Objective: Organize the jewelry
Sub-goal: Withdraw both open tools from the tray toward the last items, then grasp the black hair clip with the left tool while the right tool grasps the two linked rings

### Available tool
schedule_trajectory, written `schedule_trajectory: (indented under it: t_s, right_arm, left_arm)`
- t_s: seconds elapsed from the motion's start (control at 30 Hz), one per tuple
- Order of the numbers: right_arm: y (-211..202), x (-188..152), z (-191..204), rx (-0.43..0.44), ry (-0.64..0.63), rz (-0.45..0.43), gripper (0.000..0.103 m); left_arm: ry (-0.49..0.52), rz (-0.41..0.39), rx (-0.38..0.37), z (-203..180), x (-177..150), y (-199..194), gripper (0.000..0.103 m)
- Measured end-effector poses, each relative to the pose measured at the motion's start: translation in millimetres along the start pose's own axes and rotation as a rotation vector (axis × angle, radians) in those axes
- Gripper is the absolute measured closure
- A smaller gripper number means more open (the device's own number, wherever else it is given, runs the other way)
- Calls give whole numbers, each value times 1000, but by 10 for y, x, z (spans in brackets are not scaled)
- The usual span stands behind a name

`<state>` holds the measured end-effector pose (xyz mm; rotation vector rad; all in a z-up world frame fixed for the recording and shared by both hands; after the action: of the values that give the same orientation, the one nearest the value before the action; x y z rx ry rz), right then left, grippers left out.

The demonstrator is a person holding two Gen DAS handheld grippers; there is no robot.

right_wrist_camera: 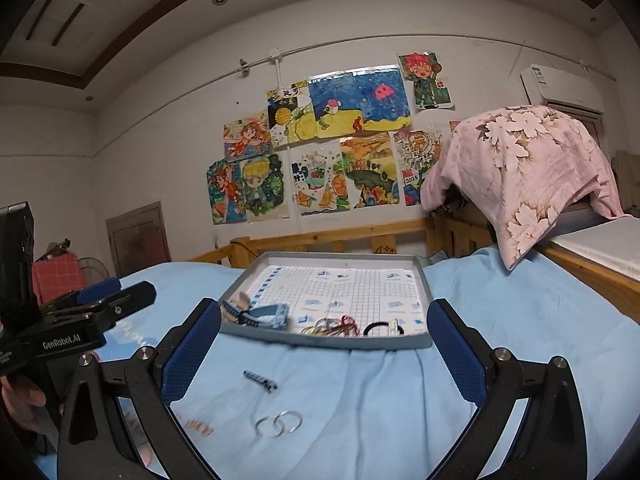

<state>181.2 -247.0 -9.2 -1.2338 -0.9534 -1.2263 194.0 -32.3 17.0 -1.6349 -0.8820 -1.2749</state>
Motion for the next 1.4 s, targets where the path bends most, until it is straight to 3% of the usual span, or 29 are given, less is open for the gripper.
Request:
schedule_trajectory:
  t_s: [0.37, 0.7, 1.4]
  right_arm:
    - [-422, -268, 70, -24, -34, 3, 2]
    - [-424, -526, 103, -51, -95, 55, 2]
    - [-142, -477, 236, -30, -125, 146, 2]
  left_arm:
    - [-34, -7, 50, 167, -337, -370, 0]
    - [-81, 14, 63, 248, -614, -364, 0]
    - [-137, 119, 4, 365, -535, -55, 0]
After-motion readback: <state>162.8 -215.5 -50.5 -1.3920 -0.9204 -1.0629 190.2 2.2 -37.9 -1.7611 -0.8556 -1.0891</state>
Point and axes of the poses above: each gripper's, at about its wrist camera, not at the fingertips, and y roughly the way its jaws point, z to its left, x to its top, the point moved 4 cm from there along y, roughly the way its jaws point, and after that the axes turned 15 degrees about -x, right-handed, at the moved point
